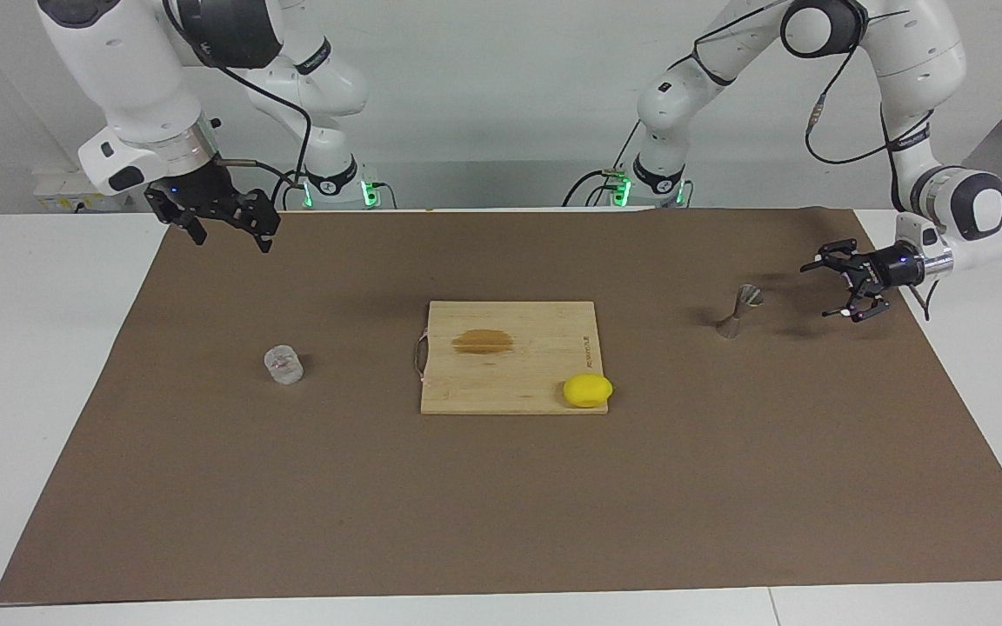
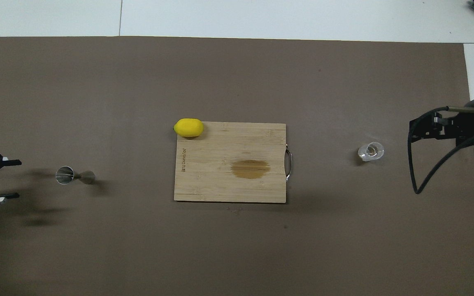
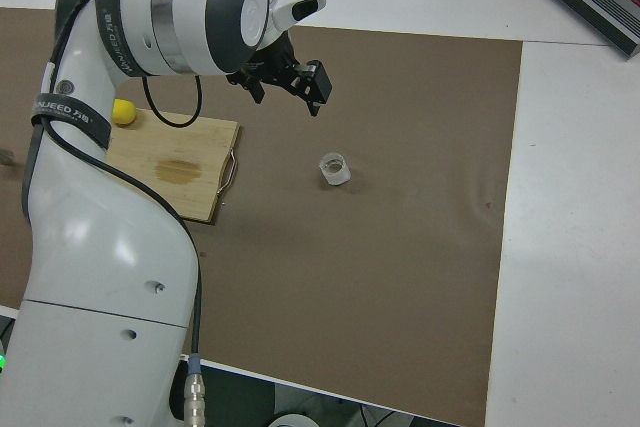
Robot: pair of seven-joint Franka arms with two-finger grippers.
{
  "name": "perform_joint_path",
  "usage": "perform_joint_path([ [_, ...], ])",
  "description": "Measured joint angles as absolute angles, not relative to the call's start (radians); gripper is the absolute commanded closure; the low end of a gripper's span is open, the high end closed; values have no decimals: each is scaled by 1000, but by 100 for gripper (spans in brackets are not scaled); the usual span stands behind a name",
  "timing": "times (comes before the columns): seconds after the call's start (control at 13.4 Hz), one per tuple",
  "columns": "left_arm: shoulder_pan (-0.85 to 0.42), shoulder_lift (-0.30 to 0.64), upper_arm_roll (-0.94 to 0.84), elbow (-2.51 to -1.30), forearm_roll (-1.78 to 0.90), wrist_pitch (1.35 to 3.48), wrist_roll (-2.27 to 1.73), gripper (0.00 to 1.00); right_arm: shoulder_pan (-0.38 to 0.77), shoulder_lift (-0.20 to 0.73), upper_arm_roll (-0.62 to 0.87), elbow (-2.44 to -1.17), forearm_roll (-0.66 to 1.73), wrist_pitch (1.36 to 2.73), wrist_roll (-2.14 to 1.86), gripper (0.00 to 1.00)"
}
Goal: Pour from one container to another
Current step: 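Lower the left gripper down around the small metal cup, then close the left gripper on the metal cup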
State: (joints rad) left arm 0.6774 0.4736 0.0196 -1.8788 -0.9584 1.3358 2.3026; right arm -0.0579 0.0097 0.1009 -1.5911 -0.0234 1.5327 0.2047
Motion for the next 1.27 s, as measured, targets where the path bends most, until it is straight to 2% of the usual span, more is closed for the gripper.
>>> perform_joint_path([
  [0.37,677,568,8,-1885,-1015,1232,2386,0,-58,10,101,-1591,-23,1533,205,1],
  [1.27,618,570,-44,-1895,-1064,1201,2427,0,-58,10,101,-1591,-23,1533,205,1],
])
